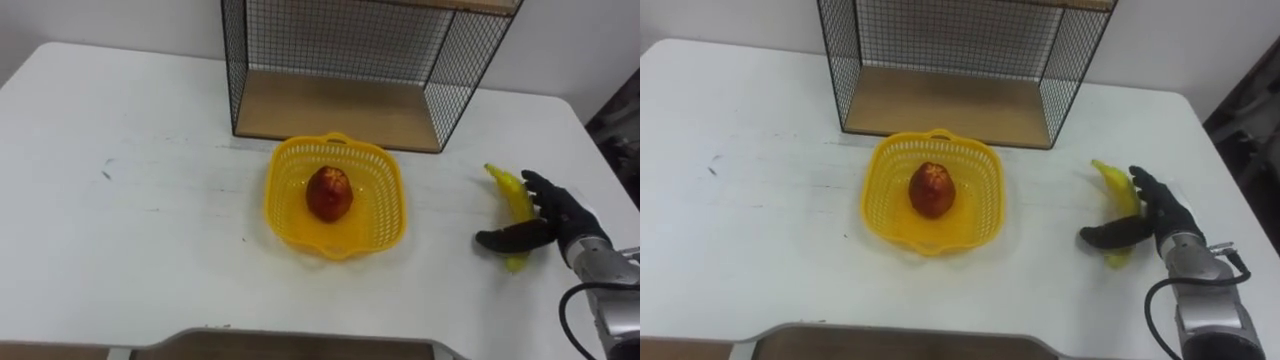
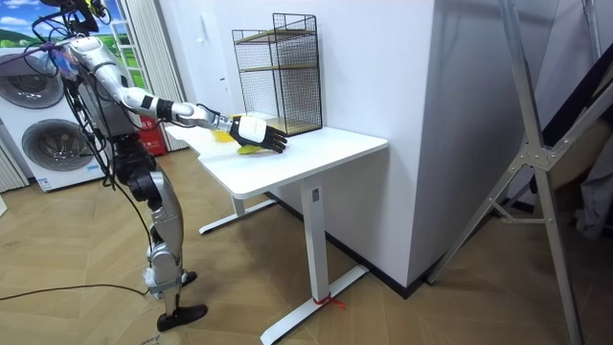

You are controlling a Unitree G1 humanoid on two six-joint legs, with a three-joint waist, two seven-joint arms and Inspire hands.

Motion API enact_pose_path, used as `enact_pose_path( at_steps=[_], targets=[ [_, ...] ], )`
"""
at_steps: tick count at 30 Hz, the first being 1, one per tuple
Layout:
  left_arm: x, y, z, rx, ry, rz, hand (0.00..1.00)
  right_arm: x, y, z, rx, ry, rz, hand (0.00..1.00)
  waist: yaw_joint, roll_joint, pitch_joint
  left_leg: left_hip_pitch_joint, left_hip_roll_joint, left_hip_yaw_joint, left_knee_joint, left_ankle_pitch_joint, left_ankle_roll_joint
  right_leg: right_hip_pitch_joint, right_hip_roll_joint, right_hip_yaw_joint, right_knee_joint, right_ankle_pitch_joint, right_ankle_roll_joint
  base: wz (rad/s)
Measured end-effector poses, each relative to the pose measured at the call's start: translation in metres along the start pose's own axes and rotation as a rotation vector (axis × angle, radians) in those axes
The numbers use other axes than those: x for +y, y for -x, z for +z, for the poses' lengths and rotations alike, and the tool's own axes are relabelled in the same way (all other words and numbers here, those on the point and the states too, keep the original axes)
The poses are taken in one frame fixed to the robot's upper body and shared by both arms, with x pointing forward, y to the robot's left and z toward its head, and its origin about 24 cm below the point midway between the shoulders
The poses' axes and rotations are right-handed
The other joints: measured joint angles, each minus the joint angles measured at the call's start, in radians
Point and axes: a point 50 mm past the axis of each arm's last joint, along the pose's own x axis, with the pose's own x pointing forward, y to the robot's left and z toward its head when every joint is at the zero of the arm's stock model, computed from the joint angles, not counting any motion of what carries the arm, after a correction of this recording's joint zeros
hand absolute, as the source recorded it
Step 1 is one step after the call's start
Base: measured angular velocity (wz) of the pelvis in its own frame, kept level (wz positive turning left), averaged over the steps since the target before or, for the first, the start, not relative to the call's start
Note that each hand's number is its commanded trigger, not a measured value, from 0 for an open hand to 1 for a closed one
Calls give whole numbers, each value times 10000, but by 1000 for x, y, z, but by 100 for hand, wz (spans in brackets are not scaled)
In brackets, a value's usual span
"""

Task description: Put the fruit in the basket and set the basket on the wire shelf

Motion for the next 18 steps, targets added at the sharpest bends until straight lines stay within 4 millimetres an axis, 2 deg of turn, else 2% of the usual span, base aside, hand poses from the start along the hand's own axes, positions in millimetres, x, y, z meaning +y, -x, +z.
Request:
enact_pose_path(
  at_steps=[8, 9, 10, 11, 12, 13, 18],
  targets=[
    [0, 0, 1, -25, -59, 17, 0, -1, 0, -8, 339, 352, 154, 0, 26, -6, 2, -4, -6, -245, 46, -9, -13, 137, 2, -237, 3, 0, 0, 9],
    [0, 0, 1, -39, -86, 18, 0, -1, 1, -9, 376, 440, 203, 14, 47, -6, 2, -4, -6, -255, 61, -8, -14, 153, 5, -245, 3, 0, 0, 3],
    [0, 0, 1, -45, -104, 10, 0, -1, 1, -9, 402, 465, 215, 41, 63, -5, 2, -4, -6, -260, 83, -8, -14, 167, 5, -248, 2, 0, 0, 0],
    [0, 0, 1, -46, -111, 8, 0, -1, 1, -9, 418, 467, 216, 55, 69, -2, 1, -3, -7, -264, 106, -8, -14, 177, 5, -248, 1, 0, 0, 0],
    [1, 0, 1, -48, -121, 9, 0, -1, 1, -12, 516, 458, 199, 85, 84, 1, -1, 5, -9, -276, 171, -8, -14, 201, 5, -254, 1, 0, 0, 4],
    [1, 0, 1, -48, -123, 9, 0, -3, 1, -14, 581, 518, 70, 100, 112, -1, -1, 19, -12, -289, 188, -9, -14, 234, 5, -258, 1, 0, 0, 4],
    [0, 0, 1, 35, -145, -8, 0, -16, 2, -22, 1139, 1505, -479, 100, 335, -11, -1, 214, -3, -353, 131, -40, -49, 388, 31, -249, -15, -1, 1, 2]
  ],
)
